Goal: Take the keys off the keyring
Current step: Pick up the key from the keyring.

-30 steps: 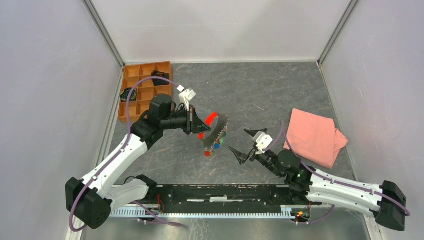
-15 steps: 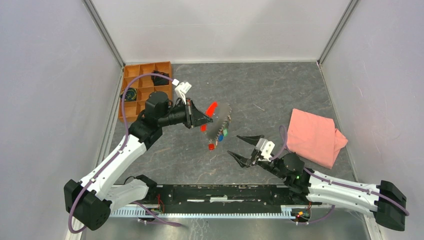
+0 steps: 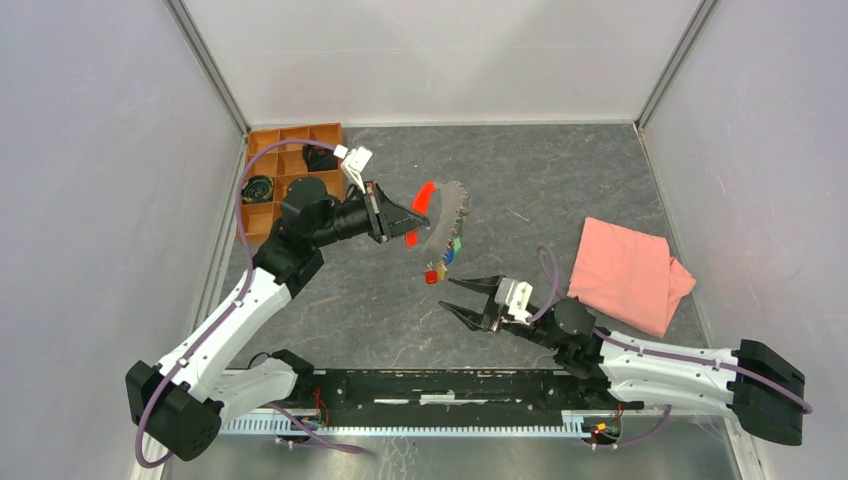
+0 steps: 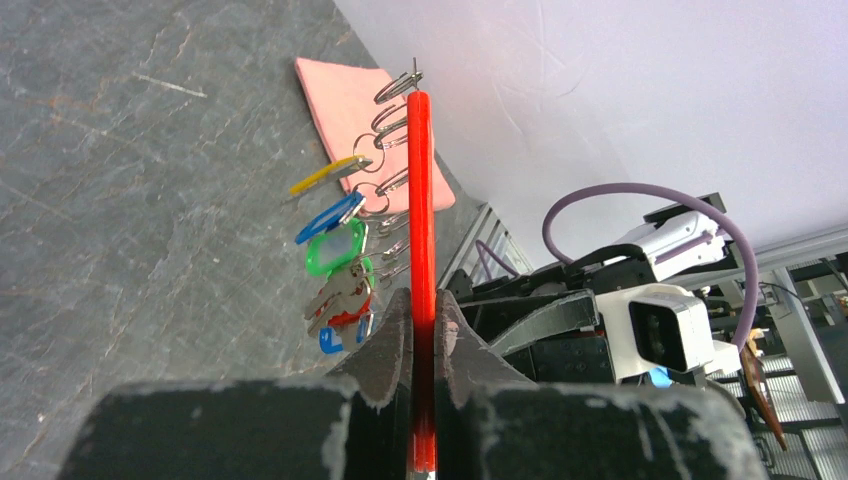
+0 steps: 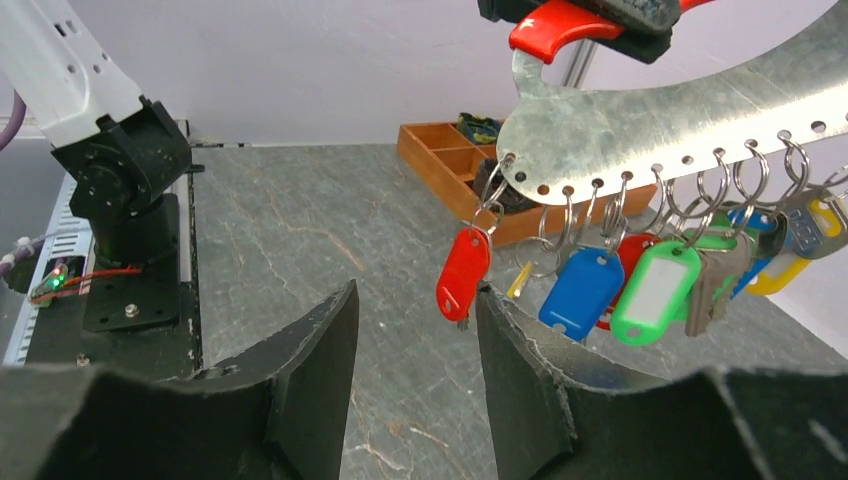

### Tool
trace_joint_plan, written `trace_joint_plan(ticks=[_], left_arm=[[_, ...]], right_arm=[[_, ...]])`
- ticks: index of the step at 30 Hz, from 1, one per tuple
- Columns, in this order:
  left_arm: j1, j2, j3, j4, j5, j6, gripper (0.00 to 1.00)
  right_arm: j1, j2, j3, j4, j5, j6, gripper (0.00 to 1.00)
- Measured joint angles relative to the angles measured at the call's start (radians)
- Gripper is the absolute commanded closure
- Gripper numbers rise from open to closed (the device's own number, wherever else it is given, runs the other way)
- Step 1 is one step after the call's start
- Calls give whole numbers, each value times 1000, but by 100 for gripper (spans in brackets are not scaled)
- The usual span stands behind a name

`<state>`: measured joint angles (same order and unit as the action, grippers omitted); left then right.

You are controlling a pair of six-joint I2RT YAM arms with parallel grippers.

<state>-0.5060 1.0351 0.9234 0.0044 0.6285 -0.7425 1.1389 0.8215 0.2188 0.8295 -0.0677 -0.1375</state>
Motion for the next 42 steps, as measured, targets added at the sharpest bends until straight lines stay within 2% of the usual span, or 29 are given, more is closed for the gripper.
trace_joint_plan(ticks=[12, 26, 42], left_arm=[[-2, 0, 26, 23, 6, -31, 98], [-29, 0, 42, 30, 36, -33, 98], [-55, 0, 44, 80, 36, -63, 98]], right_arm=[[5, 92, 62, 47, 24, -13, 56], [5, 158, 87, 82, 122, -46, 57], [5, 199, 107, 98, 109, -41, 62]])
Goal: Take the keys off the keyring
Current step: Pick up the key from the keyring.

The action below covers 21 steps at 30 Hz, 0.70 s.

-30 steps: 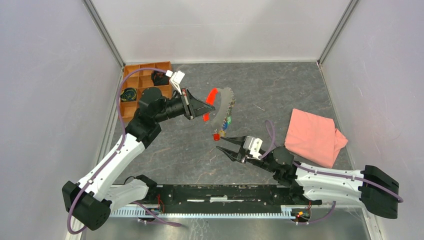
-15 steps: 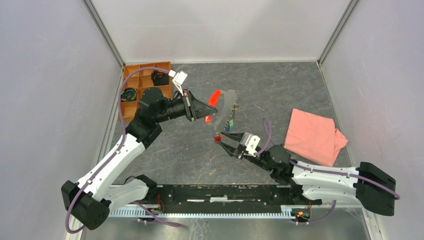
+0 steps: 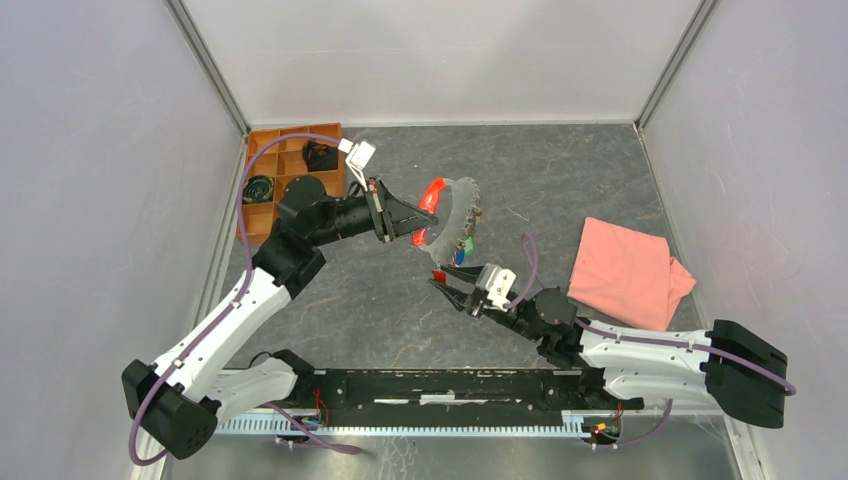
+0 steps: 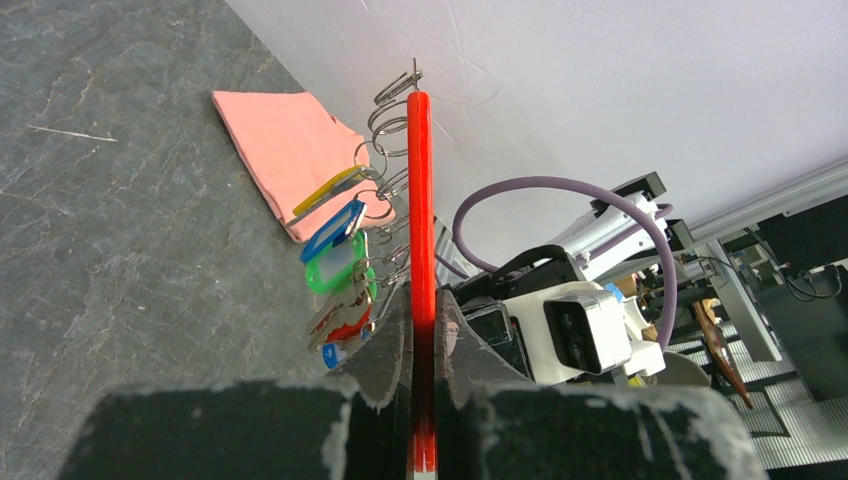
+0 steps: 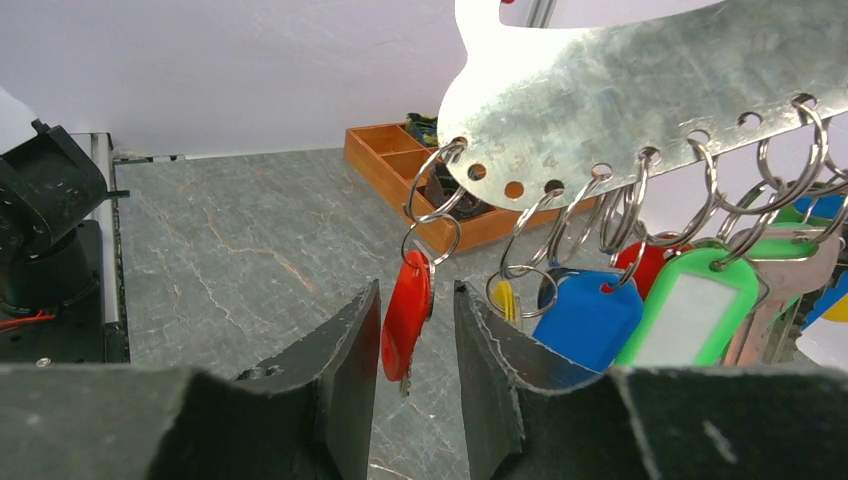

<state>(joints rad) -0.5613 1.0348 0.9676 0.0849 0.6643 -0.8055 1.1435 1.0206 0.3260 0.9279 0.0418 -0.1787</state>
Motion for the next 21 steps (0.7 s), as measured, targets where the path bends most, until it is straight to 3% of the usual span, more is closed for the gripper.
trace_joint_plan(ticks=[7, 13, 21], left_arm=[[-4, -1, 0, 2, -4, -9, 98], [-4, -7, -4, 2, -18, -9, 98], [-4, -23, -16, 2, -72, -9, 98]], right_arm=[[0, 2, 0, 28, 0, 25, 68], [0, 2, 0, 53, 0, 56, 86], [0, -32, 0, 8, 10, 87, 99]])
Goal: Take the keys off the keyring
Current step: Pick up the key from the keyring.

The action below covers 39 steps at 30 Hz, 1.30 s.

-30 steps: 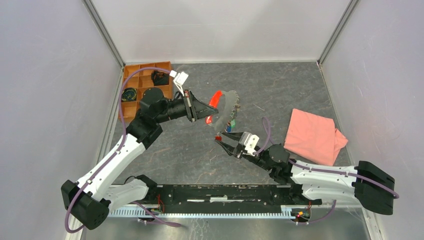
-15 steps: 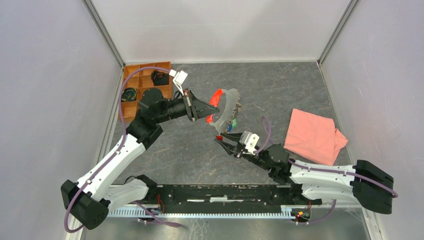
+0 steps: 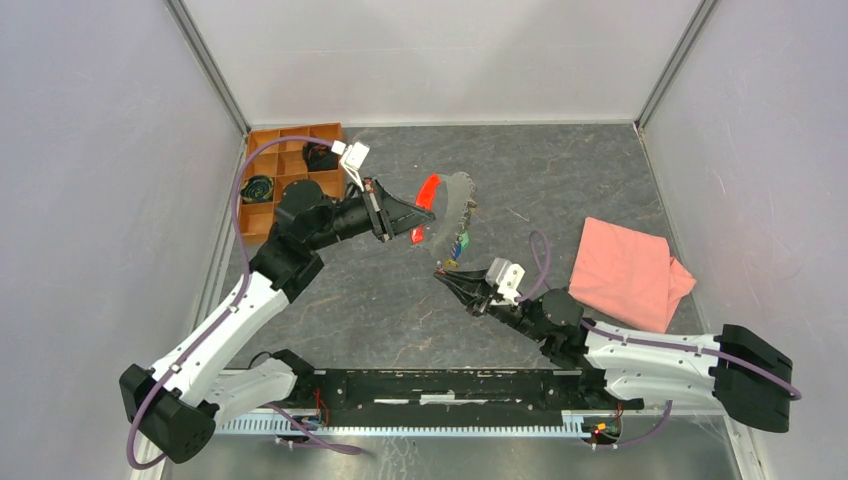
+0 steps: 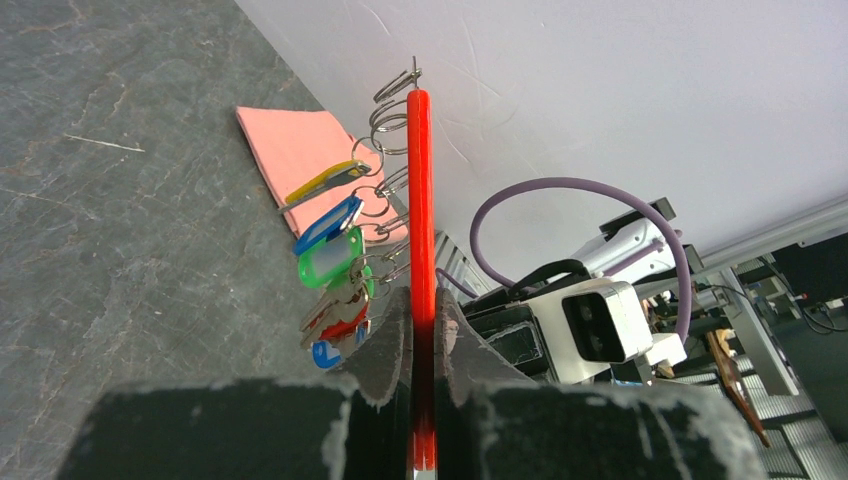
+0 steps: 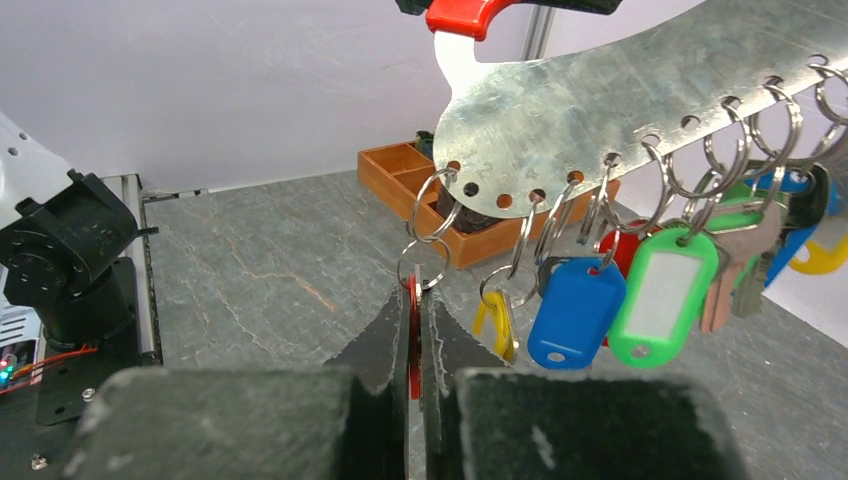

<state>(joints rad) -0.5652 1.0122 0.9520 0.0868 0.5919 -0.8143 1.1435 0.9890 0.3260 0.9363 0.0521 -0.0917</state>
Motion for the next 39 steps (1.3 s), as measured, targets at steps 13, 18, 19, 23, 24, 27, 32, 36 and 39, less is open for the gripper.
trace_joint_plan(ticks=[13, 18, 19, 23, 24, 27, 32, 36, 39], left_arm=[[0, -5, -38, -47, -99, 38, 98], [0, -5, -87, -48, -128, 63, 98], [0, -5, -98, -48, -133, 68, 98], [0, -5, -148, -50, -150, 79, 98], [0, -5, -159, -49, -151, 78, 98], [0, -5, -191, -26, -156, 77, 98], [0, -5, -251, 31, -156, 76, 89], [0, -6, -288, 68, -156, 74, 68], [0, -6, -309, 80, -167, 70, 52]], right_arm=[[0, -86, 55, -281, 89, 1, 99], [2, -89, 115, -433, 121, -14, 99], [2, -91, 124, -459, 129, -19, 99], [6, -107, 159, -551, 144, -39, 99], [8, -106, 171, -574, 145, -45, 99], [14, -101, 206, -660, 144, -69, 99], [20, -57, 282, -806, 139, -120, 99], [22, -35, 337, -909, 125, -159, 99], [25, -34, 377, -954, 121, -181, 99]])
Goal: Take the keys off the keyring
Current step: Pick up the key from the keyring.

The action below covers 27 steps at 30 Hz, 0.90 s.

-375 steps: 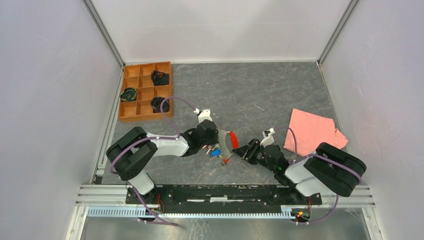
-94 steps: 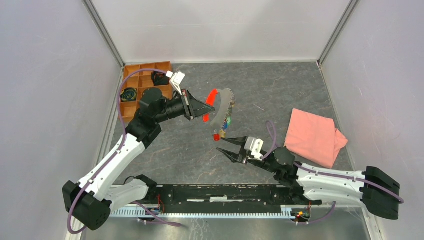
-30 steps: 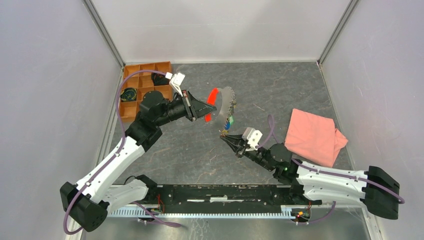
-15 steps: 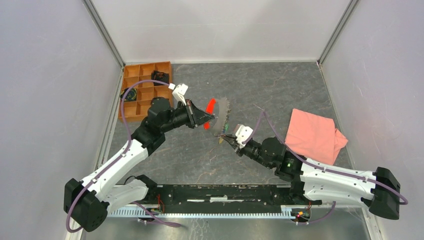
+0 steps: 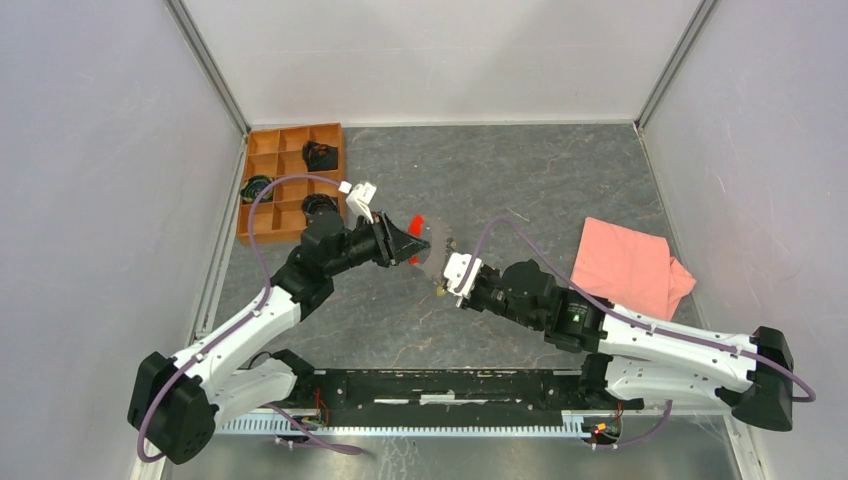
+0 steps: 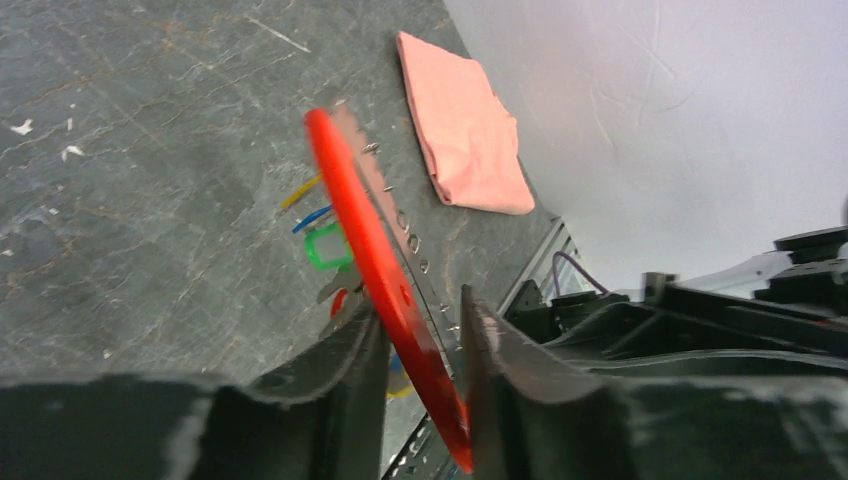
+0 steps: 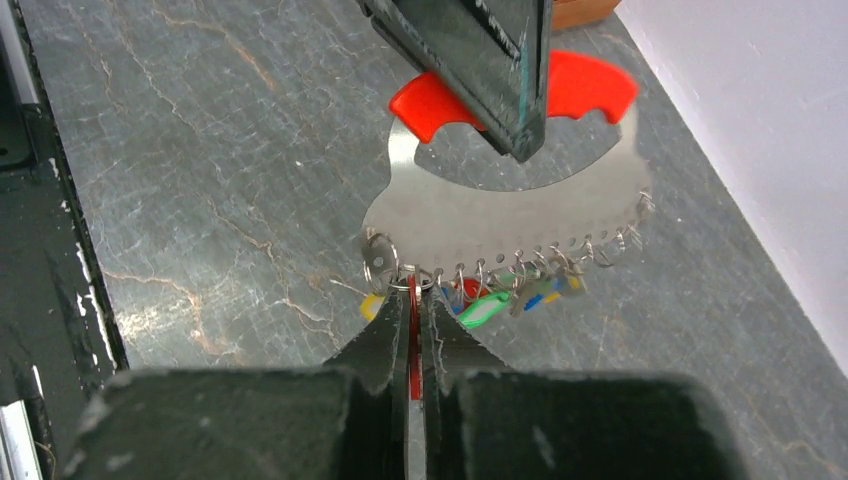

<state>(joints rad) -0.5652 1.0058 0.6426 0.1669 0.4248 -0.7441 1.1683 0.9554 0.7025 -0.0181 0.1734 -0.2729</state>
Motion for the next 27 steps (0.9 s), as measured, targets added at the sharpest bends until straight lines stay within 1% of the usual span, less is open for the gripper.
trace_joint_plan(ticks=[4, 9, 13, 17, 21, 27], left_arm=[[0, -1, -28, 3, -7, -4, 38], [0, -21, -42, -4, -32, -3, 30], [0, -63, -50, -18, -55, 10, 20], [0, -116, -50, -43, -76, 47, 17], [0, -161, -50, -68, -85, 97, 18], [0, -213, -64, -39, -56, 159, 30]], right_arm=[[2, 2, 49, -34, -3, -29, 99], [2, 15, 93, -87, -3, -51, 99], [2, 17, 111, -104, -2, -64, 99], [2, 17, 114, -120, 6, -74, 99], [3, 17, 114, -136, 0, -86, 99], [3, 16, 126, -167, -32, -113, 99]])
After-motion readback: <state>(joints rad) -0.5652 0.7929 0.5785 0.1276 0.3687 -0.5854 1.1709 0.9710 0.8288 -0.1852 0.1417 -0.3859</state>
